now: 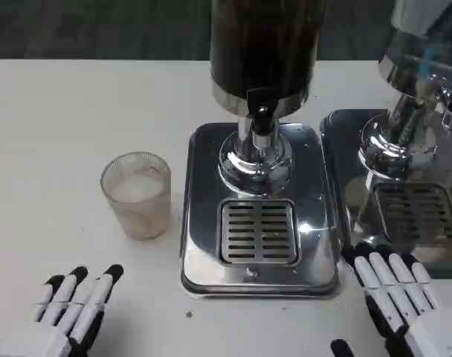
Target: Grasp the cup under the faucet to collect the drink, then remove the cup.
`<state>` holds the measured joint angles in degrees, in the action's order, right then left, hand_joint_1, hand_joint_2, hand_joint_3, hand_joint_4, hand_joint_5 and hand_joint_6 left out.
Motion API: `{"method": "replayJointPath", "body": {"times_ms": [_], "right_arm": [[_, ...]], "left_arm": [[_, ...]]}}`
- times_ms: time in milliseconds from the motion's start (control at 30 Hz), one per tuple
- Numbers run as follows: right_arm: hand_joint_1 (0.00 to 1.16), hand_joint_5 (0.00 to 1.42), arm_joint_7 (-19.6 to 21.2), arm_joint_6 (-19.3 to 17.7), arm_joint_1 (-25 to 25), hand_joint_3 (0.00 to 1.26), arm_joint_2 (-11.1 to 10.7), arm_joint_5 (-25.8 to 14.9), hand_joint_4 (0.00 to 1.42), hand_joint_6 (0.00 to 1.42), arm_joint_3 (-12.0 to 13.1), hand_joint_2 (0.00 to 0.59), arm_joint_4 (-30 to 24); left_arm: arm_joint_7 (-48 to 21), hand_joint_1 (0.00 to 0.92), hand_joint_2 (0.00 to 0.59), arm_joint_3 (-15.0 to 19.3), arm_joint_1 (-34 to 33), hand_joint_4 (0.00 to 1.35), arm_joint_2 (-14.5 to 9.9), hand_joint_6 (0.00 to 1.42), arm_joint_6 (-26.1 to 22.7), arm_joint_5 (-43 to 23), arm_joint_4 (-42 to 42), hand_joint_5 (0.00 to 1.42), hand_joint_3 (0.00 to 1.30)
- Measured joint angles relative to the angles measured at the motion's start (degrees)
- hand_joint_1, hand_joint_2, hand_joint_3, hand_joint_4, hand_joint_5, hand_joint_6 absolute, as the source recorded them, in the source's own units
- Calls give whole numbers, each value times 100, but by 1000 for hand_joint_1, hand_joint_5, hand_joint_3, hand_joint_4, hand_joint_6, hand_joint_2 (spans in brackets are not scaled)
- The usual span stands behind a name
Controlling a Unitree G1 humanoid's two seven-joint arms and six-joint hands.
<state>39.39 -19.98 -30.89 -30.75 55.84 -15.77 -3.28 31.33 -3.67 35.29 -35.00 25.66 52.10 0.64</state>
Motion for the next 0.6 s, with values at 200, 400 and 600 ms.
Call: {"method": "replayJointPath", "body": {"times_ms": [200, 400, 600], "right_arm": [[361, 0, -15, -9, 21, 0, 0, -39, 0, 27, 1, 446, -1], [364, 0, -18, -28, 21, 11, 1, -106, 0, 39, 4, 446, -22], [366, 0, -32, -40, 31, 36, 31, -141, 0, 55, 19, 446, -57]], "left_arm": [[-20, 0, 98, 0, -5, 0, 0, 0, 0, -10, 0, 0, 0], [-23, 0, 95, 0, -29, 0, 0, 0, 0, -21, 0, 0, 0], [-29, 0, 88, 6, -48, 0, 0, 0, 2, -121, 0, 0, 0]]}}
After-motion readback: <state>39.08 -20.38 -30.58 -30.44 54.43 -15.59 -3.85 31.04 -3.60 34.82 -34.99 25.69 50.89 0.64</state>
